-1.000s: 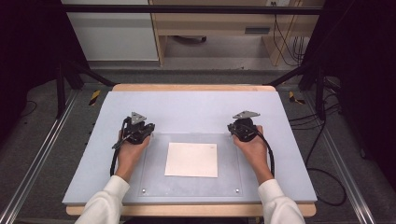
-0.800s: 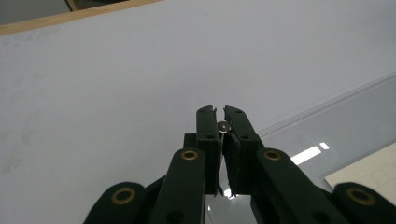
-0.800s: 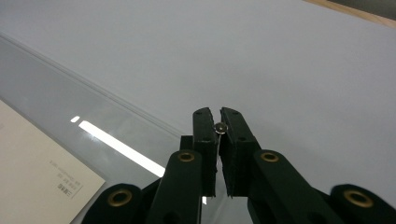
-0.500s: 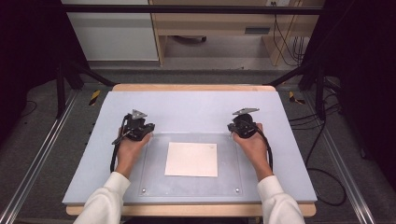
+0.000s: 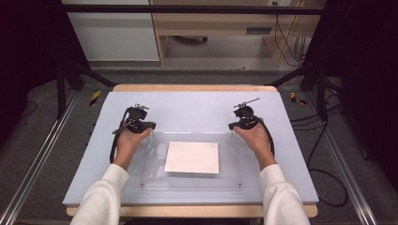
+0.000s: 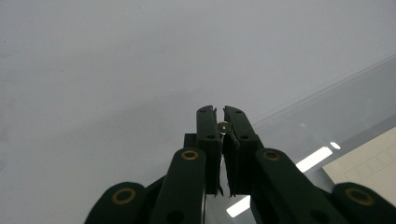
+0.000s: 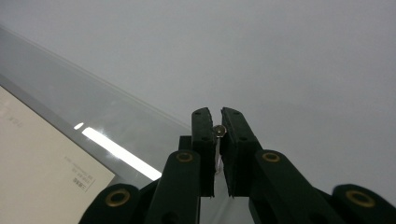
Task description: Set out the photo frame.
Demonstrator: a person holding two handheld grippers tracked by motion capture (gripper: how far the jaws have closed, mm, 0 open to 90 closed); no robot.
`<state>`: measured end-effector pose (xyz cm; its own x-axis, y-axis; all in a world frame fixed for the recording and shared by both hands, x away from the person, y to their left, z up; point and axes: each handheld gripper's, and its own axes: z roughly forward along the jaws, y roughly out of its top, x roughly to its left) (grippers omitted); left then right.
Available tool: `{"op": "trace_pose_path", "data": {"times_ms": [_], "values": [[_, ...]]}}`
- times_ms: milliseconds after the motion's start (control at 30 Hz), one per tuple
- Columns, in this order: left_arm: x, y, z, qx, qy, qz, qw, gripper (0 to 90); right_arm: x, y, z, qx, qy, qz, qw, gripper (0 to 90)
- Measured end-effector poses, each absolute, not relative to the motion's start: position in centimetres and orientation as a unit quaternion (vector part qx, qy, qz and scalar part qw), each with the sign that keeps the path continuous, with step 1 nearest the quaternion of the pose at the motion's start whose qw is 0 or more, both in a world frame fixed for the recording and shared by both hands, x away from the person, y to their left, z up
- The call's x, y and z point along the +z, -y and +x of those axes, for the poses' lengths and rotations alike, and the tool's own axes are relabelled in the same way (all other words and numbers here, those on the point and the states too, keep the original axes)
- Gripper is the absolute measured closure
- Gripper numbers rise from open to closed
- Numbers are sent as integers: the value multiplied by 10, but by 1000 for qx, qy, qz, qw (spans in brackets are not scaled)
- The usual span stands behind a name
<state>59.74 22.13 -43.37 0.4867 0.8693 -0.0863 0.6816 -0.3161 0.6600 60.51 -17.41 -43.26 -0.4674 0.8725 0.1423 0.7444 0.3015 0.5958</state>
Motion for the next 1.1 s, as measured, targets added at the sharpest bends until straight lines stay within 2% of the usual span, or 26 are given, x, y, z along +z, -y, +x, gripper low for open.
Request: {"op": "trace_pose_path", "data": {"times_ms": [100, 267, 300, 367, 400, 500, 600, 633, 767, 900, 1100], "values": [[-434, -222, 598, 141, -486, 799, 325, 849, -433, 177, 606, 314, -797, 508, 93, 834], [-432, -220, 600, 133, -494, 797, 320, 849, -433, 176, 603, 316, -802, 497, 103, 831], [-432, -220, 600, 130, -493, 800, 316, 850, -433, 177, 599, 319, -804, 488, 118, 748], [-431, -220, 601, 129, -492, 802, 314, 850, -432, 179, 596, 326, -802, 482, 131, 715], [-432, -221, 602, 129, -493, 801, 315, 850, -426, 185, 588, 350, -794, 476, 146, 634], [-432, -221, 602, 127, -494, 799, 318, 849, -416, 193, 566, 353, -796, 449, 198, 554], [-432, -221, 603, 126, -494, 800, 316, 849, -410, 202, 536, 359, -795, 428, 236, 425], [-432, -221, 603, 126, -494, 800, 316, 849, -410, 202, 536, 359, -795, 428, 236, 425], [-432, -222, 604, 122, -496, 799, 317, 849, -408, 219, 485, 386, -790, 396, 267, 232], [-432, -222, 605, 119, -498, 799, 317, 849, -415, 225, 452, 391, -790, 390, 264, 153], [-431, -220, 604, 121, -502, 798, 311, 849, -432, 232, 419, 386, -802, 372, 264, 124]]}}
